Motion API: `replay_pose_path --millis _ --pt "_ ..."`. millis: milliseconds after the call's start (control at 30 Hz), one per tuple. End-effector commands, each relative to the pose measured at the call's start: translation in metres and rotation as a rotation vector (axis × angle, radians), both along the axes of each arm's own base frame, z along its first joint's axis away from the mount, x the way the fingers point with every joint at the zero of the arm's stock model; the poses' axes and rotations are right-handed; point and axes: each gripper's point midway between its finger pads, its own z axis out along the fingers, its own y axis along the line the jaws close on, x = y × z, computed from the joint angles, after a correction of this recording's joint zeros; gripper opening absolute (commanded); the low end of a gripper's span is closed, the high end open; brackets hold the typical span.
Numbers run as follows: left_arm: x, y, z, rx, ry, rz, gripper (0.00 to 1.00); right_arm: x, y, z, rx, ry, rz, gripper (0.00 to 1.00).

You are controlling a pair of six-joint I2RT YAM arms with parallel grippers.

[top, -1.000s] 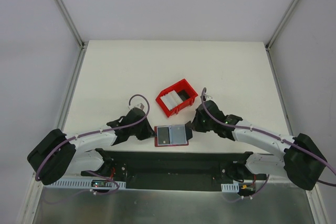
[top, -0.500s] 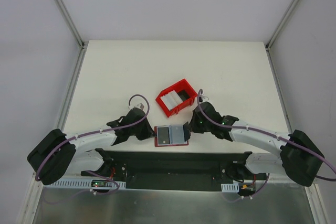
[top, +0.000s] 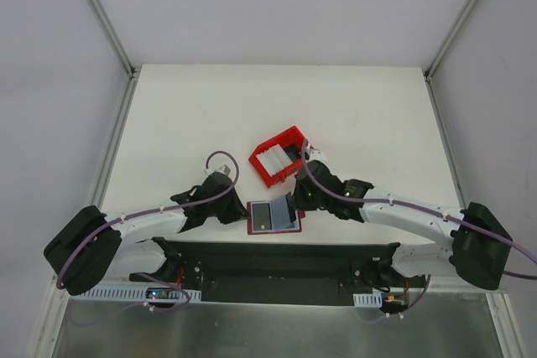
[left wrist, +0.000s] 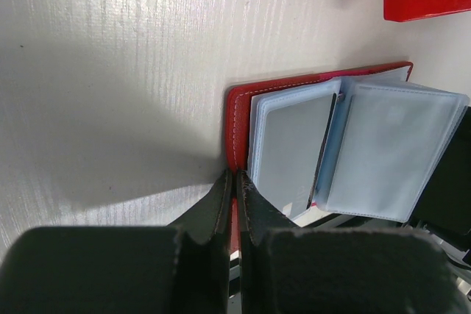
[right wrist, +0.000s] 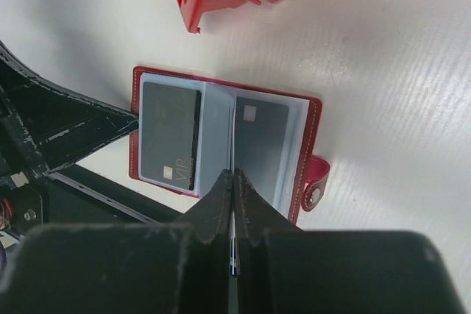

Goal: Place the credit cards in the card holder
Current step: Turn over the card slot in the card holder.

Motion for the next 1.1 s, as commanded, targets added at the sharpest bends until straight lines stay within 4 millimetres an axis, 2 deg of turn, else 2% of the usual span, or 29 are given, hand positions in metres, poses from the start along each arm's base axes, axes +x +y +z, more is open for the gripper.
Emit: replay_pose_path --millis 0,200,233,300,367,500,600,700,900,1067 --pt "-0.008 0.011 -0.014 0.065 0.026 -0.002 0.00 0.001 0.030 0.022 0.078 -0.020 0.078 0.00" --pt "-0.007 0.011 -0.013 0.064 0.020 -0.001 0.00 -0.005 0.068 0.030 0.153 0.006 0.186 0.00" --pt "-0.007 0.011 -0.013 0.063 0.023 0.002 0.00 -0.011 0.073 0.030 0.165 0.029 0.214 0.00" --pt "-0.007 0.012 -0.013 0.064 0.018 0.002 0.00 -0.011 0.076 0.030 0.162 0.028 0.217 0.00" --pt "-0.006 0.011 -0.011 0.060 0.013 0.002 0.00 -0.010 0.072 0.031 0.152 0.018 0.210 0.00" --pt "-0.007 0.012 -0.012 0.063 0.015 0.003 0.00 0.002 0.047 0.032 0.105 -0.041 0.125 0.00" --pt "-0.008 0.012 -0.013 0.064 0.020 0.001 0.00 0.004 0.034 0.023 0.117 -0.022 0.088 0.00" --pt "-0.008 0.013 -0.015 0.071 0.021 -0.002 0.00 0.001 0.033 0.012 0.187 0.018 0.081 0.00" --pt "-0.009 0.015 -0.019 0.088 0.028 -0.003 0.00 -0.001 0.050 0.001 0.340 0.080 0.080 0.00" --pt "-0.009 0.016 -0.021 0.096 0.031 -0.004 0.00 0.004 0.044 -0.016 0.365 0.111 0.038 0.00"
